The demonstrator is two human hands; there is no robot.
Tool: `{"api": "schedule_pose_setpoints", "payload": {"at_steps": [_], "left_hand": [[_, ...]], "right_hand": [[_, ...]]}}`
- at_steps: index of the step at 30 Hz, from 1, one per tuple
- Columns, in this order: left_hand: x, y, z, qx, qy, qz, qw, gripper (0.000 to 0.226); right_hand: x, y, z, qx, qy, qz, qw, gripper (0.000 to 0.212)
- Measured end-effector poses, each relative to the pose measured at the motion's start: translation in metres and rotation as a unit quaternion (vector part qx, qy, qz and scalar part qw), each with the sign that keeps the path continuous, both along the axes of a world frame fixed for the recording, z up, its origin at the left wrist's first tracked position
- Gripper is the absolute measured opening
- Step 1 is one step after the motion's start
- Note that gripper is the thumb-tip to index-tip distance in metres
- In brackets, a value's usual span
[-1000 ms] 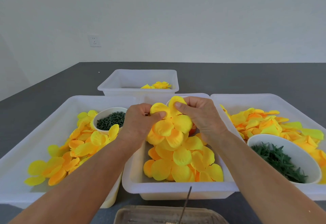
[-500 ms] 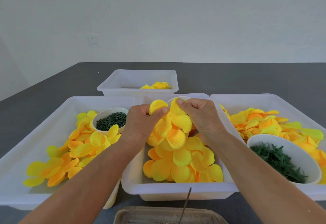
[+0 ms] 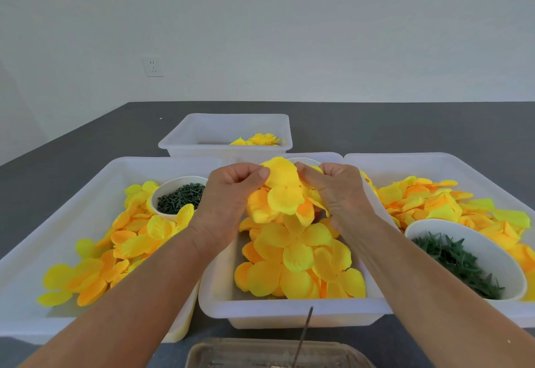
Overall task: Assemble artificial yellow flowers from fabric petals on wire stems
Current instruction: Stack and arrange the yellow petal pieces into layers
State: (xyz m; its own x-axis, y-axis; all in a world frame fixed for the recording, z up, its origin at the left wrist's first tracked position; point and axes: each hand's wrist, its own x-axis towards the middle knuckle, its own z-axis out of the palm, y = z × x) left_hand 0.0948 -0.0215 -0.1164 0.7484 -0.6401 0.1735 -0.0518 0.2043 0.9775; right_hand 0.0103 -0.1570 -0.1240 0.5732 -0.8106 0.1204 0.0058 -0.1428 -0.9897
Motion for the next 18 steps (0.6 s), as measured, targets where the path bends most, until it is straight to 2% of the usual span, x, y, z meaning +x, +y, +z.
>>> {"api": "schedule_pose_setpoints", "payload": {"at_steps": [2,4,6,8,10,12,14,16,18], "left_hand": [[0.000,-0.001,-0.001,0.032,-0.052,0.045,0.997,0.008],[0.001,-0.002,-0.004,0.065,-0.097,0.095,0.989,0.020],[0.003,-0.003,-0.005,0.102,-0.139,0.140,0.975,0.025],[0.006,-0.003,-0.007,0.142,-0.182,0.191,0.954,0.027],[0.008,-0.004,-0.009,0.161,-0.206,0.223,0.939,0.025],[0.008,-0.004,-0.009,0.155,-0.203,0.211,0.943,0.022],[0.005,-0.005,-0.008,0.135,-0.181,0.170,0.959,0.020],[0.003,-0.004,-0.006,0.110,-0.162,0.134,0.971,0.021],[0.001,-0.003,-0.005,0.091,-0.150,0.107,0.979,0.022]], "right_hand": [[0.000,0.000,-0.002,-0.049,0.036,-0.003,0.998,0.044],[0.001,-0.001,-0.004,-0.118,0.073,-0.010,0.990,0.045],[0.002,0.001,-0.004,-0.197,0.091,-0.028,0.976,0.031],[-0.001,0.006,-0.002,-0.292,0.072,-0.065,0.952,0.024],[-0.003,0.014,0.000,-0.389,-0.007,-0.064,0.919,0.021],[-0.005,0.024,0.001,-0.402,-0.050,0.044,0.913,0.011],[-0.004,0.030,0.000,-0.388,-0.005,0.129,0.913,0.015],[-0.003,0.029,-0.001,-0.364,0.035,0.136,0.921,0.023],[-0.003,0.027,-0.001,-0.320,0.022,0.126,0.939,0.022]]}}
